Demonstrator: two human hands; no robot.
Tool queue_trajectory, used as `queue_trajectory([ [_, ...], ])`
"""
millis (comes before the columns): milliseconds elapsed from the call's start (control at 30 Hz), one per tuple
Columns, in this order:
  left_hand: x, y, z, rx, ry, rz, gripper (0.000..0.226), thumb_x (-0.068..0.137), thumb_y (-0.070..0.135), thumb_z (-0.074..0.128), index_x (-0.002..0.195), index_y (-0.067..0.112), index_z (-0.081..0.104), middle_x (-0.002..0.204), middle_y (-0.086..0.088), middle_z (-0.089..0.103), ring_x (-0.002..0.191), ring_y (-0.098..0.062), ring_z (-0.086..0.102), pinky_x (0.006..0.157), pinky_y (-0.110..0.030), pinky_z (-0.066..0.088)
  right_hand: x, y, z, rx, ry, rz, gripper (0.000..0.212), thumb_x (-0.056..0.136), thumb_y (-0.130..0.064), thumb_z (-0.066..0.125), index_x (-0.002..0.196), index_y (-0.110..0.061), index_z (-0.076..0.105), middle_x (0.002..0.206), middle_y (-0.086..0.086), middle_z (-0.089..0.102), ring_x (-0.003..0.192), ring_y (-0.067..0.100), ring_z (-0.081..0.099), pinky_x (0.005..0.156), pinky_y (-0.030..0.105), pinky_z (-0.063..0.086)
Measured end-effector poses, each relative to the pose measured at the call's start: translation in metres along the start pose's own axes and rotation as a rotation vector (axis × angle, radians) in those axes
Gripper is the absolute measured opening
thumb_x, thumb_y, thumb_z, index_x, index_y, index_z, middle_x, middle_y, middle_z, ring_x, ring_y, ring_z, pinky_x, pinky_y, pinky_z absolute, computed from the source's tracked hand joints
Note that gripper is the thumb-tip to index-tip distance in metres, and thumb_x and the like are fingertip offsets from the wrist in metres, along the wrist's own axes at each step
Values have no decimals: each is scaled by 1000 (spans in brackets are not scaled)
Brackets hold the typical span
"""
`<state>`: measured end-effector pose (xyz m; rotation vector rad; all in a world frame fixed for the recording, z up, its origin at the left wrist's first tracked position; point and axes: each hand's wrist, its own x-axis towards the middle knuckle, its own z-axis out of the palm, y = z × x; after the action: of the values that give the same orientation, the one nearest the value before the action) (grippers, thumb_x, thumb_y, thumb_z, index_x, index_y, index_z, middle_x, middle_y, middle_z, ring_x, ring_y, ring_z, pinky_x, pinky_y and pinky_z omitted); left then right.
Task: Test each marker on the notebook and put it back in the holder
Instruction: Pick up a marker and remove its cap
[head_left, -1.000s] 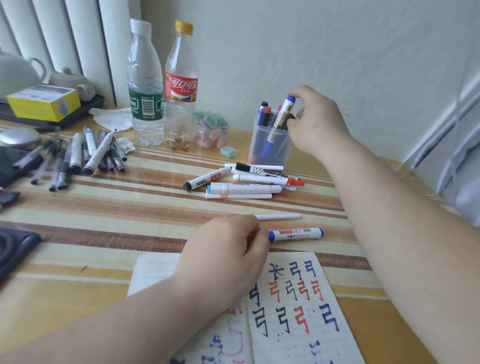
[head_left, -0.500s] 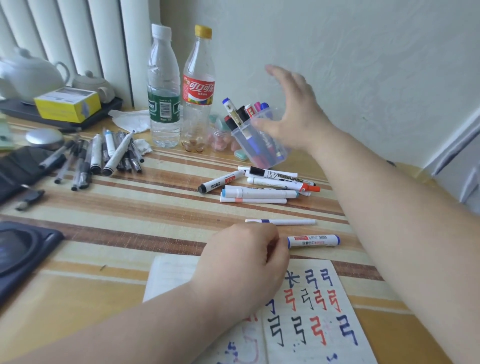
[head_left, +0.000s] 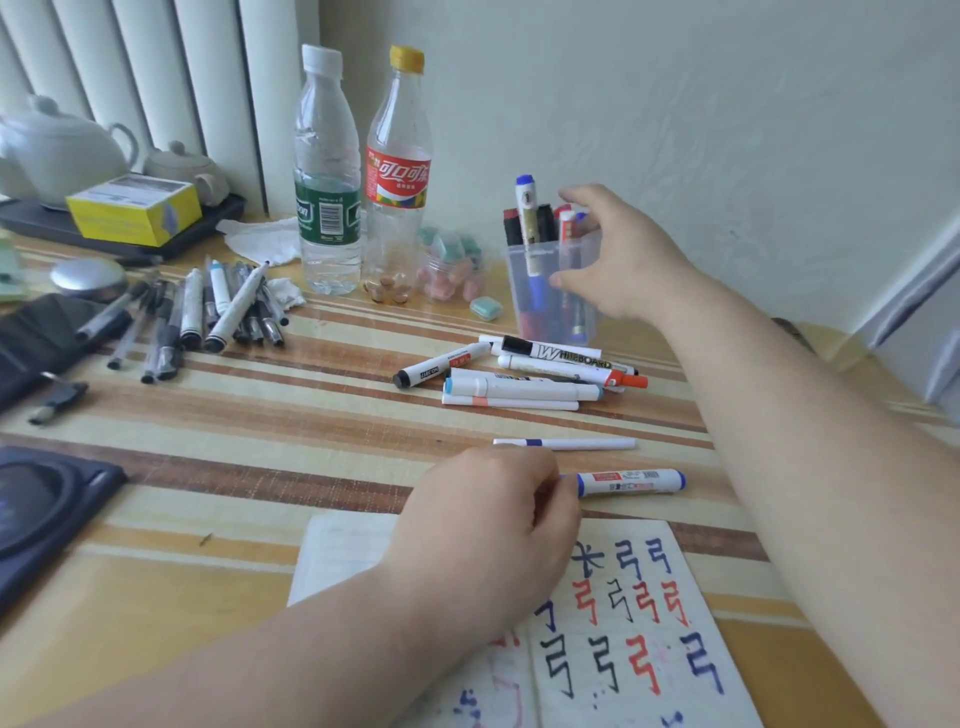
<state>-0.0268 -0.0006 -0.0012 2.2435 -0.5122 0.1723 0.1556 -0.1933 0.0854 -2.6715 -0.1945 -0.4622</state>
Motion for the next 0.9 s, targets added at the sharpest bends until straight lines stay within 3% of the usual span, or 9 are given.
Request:
queue_trajectory([
  [133, 1, 0, 1, -3, 11, 9, 40, 97, 44, 47, 70, 14, 52, 63, -1, 55, 64, -17, 53, 61, -41, 47, -28, 36, -14, -14, 24, 76, 74, 86, -6, 67, 147, -38, 40, 126, -3, 60, 110, 20, 58, 89, 27, 43],
  [267, 1, -1, 2, -36, 33, 10, 37, 92, 47, 46, 70, 19, 53, 62, 3, 56, 63, -14, 53, 58, -37, 47, -35, 45, -9, 124, 70, 84, 75, 86, -3, 64, 151, -34, 41, 133, -7, 57, 117, 11, 54, 83, 8, 37],
  [300, 1, -2, 2, -45, 41, 9, 36, 91, 48, 46, 69, 20, 53, 62, 4, 56, 63, -13, 53, 58, -36, 46, -34, 43, -6, 144, 82, 82, 77, 85, -6, 66, 151, -36, 40, 135, -5, 57, 117, 13, 55, 84, 9, 38],
  [400, 1, -2, 2, -44, 44, -9, 36, 91, 49, 46, 70, 21, 53, 63, 4, 57, 64, -13, 54, 58, -35, 46, -29, 36, 5, 117, 126, 156, 76, 87, -17, 64, 153, -38, 33, 136, 4, 50, 106, 18, 54, 89, 25, 40],
  [500, 1, -2, 3, -36, 36, -16, 37, 92, 49, 47, 71, 21, 55, 64, 3, 59, 65, -13, 56, 59, -37, 47, -30, 28, 13, -77, 97, 113, 78, 91, -20, 54, 159, -32, 18, 141, 16, 44, 123, 35, 50, 106, 41, 40],
  [600, 2, -2, 3, -37, 28, -18, 37, 94, 47, 49, 71, 19, 56, 63, 2, 59, 63, -14, 56, 60, -39, 48, -29, 25, 10, -189, 109, 122, 76, 95, -19, 47, 161, -21, 9, 138, 24, 50, 123, 41, 49, 106, 47, 36],
  [800, 1, -1, 2, -31, 27, -20, 38, 94, 47, 49, 70, 19, 55, 64, 2, 59, 65, -14, 55, 60, -38, 48, -27, 22, 7, -99, 48, 80, 91, 80, -16, 59, 157, -40, 16, 111, 4, 57, 101, 33, 56, 90, 43, 49],
  [900, 1, 0, 1, -32, 24, -25, 38, 95, 46, 50, 70, 18, 56, 64, 2, 60, 64, -14, 56, 60, -39, 49, -29, 21, 10, 13, 40, 6, 88, 80, -11, 62, 152, -46, 25, 119, -1, 62, 96, 27, 60, 87, 41, 53],
])
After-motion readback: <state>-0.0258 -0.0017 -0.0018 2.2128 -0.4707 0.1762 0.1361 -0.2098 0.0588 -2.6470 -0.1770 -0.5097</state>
